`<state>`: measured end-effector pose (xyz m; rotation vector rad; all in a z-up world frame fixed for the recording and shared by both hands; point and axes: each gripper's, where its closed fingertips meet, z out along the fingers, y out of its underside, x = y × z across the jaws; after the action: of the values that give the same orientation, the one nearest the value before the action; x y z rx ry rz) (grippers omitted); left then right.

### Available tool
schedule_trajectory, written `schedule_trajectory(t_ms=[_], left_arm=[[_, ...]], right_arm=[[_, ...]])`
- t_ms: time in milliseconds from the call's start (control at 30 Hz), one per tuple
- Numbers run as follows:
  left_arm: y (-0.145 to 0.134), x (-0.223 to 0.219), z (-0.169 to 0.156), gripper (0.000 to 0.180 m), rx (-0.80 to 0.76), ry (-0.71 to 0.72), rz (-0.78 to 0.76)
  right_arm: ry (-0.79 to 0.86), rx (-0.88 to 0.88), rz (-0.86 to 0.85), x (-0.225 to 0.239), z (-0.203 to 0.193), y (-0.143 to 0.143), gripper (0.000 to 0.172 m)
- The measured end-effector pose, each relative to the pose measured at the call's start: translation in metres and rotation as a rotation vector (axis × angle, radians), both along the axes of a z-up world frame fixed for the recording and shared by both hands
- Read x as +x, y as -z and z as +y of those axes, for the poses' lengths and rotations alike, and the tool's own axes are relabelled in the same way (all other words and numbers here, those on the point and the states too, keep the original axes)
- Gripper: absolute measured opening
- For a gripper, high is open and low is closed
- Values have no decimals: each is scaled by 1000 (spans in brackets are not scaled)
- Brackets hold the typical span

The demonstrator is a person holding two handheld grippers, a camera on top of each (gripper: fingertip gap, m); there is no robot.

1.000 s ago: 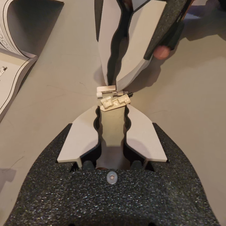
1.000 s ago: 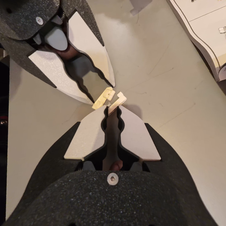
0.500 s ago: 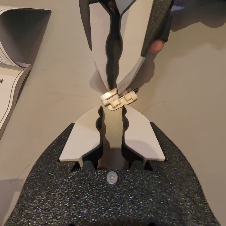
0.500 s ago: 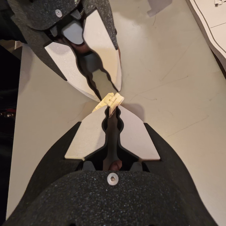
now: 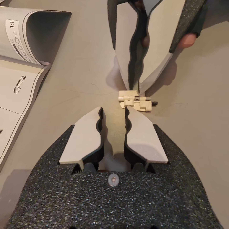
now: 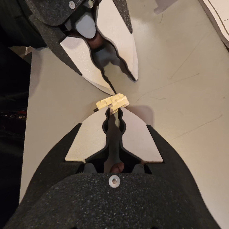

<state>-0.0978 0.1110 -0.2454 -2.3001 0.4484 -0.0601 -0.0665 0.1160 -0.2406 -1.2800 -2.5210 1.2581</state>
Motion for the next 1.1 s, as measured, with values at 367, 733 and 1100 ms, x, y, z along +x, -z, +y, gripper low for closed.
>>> schedule_trajectory(t_ms=[367, 733, 1100], left_arm=[[0, -4, 2, 34, 11, -28, -21], [-18, -16, 7, 34, 102, -109, -34], [-39, -24, 17, 35, 298, -129, -59]], right_arm=[[144, 0, 10, 5, -7, 0, 19], [331, 52, 120, 12, 8, -14, 25], [453, 199, 268, 134, 66, -116, 26]])
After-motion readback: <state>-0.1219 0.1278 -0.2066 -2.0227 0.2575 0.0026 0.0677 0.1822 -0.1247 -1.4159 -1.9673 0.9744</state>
